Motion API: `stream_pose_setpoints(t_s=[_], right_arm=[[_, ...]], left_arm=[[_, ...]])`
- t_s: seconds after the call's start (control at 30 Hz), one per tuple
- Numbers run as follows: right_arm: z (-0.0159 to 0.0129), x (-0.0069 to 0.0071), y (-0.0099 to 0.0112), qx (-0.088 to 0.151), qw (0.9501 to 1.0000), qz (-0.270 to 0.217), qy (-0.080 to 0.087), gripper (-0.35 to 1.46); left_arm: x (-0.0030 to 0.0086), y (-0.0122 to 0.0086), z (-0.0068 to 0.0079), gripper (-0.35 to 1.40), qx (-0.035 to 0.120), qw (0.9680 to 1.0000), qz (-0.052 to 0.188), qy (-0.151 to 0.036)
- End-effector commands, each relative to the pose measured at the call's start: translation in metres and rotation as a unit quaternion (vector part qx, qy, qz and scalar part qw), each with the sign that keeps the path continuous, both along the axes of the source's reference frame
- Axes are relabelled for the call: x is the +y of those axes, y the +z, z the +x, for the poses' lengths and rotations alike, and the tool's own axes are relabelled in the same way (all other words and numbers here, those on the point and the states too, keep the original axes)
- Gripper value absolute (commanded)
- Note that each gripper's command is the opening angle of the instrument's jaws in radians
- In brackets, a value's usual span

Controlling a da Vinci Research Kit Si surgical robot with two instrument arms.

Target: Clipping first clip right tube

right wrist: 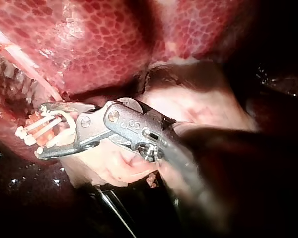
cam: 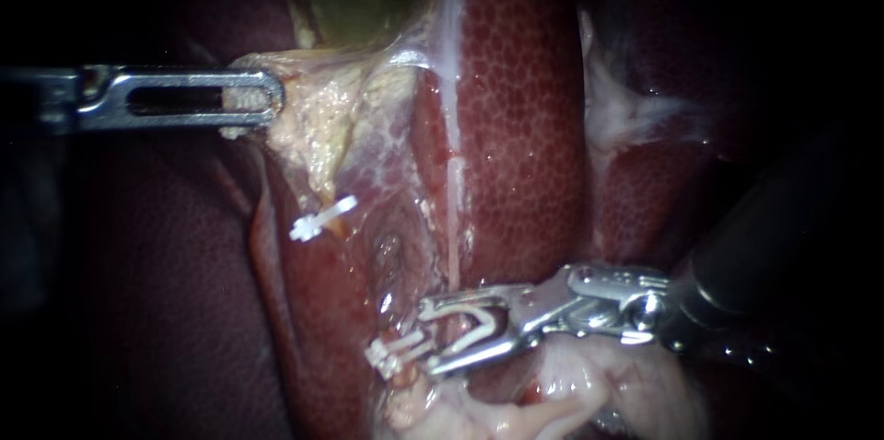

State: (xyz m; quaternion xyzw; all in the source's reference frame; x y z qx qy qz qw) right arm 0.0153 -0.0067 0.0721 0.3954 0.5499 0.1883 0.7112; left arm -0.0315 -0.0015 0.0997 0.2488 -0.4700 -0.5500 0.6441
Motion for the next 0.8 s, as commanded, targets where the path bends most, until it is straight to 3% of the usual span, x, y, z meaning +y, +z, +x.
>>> stream_pose_setpoints(t_s=[0.03,0.33,0.8], right_arm=[[-0.0006,0.0002,-0.0003,0.0,1.0,0.001,0.001,0.55],[-0.0035,0.0019,-0.0015,-0.002,1.0,0.005,0.006,0.53],[-0.0026,0.0015,0.0016,-0.019,0.9998,-0.007,0.009,0.53]], left_arm=[[0.0,-0.0001,0.0,-0.35,0.0,1.0,0.0,0.0],[0.0,-0.0001,0.0,-0.35,0.0,1.0,0.0,0.0],[0.0,-0.0001,0.0001,-0.35,0.0,1.0,0.0,0.0]])
